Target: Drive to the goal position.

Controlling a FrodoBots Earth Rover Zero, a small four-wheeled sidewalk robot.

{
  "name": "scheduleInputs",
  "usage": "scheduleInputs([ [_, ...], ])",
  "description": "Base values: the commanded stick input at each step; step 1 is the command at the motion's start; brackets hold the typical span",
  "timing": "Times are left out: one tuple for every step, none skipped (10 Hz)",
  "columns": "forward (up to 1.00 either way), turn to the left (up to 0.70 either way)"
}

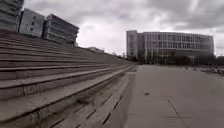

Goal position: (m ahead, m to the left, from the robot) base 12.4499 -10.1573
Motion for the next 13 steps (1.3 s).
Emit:
scheduleInputs([
  [0.7, -0.35],
  [0.7, -0.35],
  [0.7, -0.35],
  [0.7, -0.35],
  [0.7, -0.2],
  [0.7, 0.0],
  [0.7, 0.0],
  [0.7, 0.0],
  [0.7, 0.0],
  [0.7, 0.0],
  [0.7, 0.0],
  [0.7, 0.0],
  [0.7, 0.0],
])
